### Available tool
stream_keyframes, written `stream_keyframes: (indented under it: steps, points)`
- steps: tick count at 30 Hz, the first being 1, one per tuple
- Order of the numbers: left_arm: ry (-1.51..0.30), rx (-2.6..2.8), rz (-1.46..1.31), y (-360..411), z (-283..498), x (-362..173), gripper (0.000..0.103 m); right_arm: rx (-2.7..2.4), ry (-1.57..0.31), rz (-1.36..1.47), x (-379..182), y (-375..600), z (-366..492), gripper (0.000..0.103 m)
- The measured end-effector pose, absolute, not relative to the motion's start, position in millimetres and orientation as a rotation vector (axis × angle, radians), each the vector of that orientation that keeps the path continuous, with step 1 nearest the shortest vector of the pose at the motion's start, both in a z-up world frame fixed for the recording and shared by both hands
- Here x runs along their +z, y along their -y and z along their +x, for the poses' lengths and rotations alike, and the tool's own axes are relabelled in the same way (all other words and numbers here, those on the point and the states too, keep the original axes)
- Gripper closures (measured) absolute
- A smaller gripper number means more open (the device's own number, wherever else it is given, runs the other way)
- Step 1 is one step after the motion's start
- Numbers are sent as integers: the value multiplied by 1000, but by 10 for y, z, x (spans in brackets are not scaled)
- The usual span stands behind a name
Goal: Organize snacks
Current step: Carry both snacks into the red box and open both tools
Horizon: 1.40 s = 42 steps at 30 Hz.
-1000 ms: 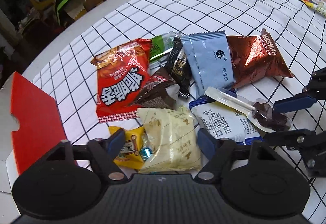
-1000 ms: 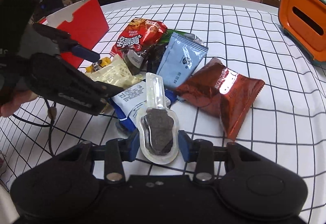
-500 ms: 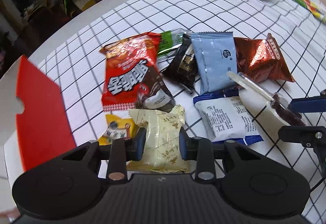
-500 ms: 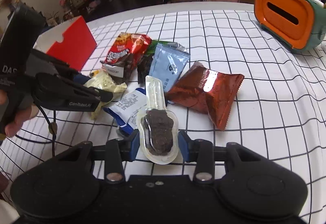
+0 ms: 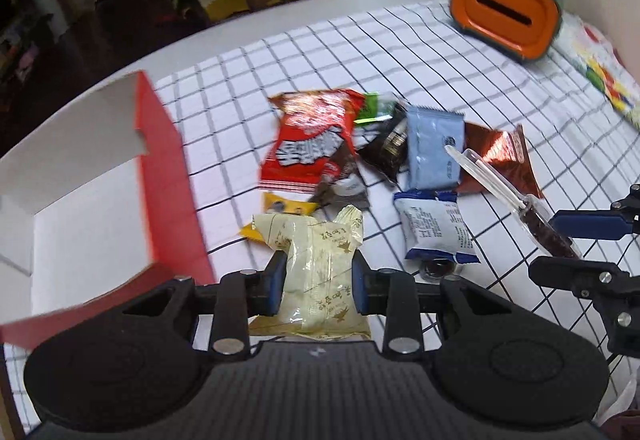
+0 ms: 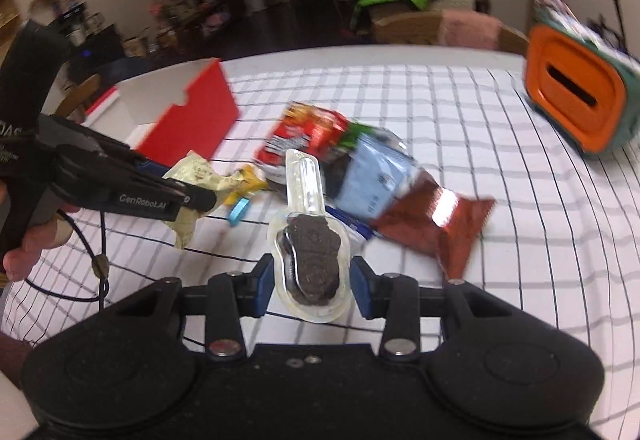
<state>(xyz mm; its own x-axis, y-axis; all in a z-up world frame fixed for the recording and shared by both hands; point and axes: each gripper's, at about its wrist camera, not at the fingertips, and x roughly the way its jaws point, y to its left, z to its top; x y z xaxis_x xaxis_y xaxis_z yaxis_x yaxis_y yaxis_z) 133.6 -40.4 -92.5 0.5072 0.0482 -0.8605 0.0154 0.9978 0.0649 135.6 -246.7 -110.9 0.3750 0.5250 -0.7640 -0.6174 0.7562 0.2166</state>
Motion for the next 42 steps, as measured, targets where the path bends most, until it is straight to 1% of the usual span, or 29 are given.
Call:
stream_keyframes:
  steps: [8, 17, 29, 36, 42]
  points:
    - [-987, 124, 5, 57, 1102, -573, 71, 848, -846, -176, -738, 2095, 1354, 64]
    - [-936, 187, -26, -528, 1016, -290, 71, 899, -790, -242, -454, 1370, 1413, 64]
    - [-952, 267, -26, -1523, 1069, -330, 71, 839, -842, -251, -568, 263, 1619, 64]
    - [-995, 298, -23, -2044, 1233, -460, 71, 788, -890, -305, -796, -286, 1723, 64]
    - [-1041, 298, -13, -2266, 1364, -667, 71, 778, -932, -374, -1040, -637, 1708, 64]
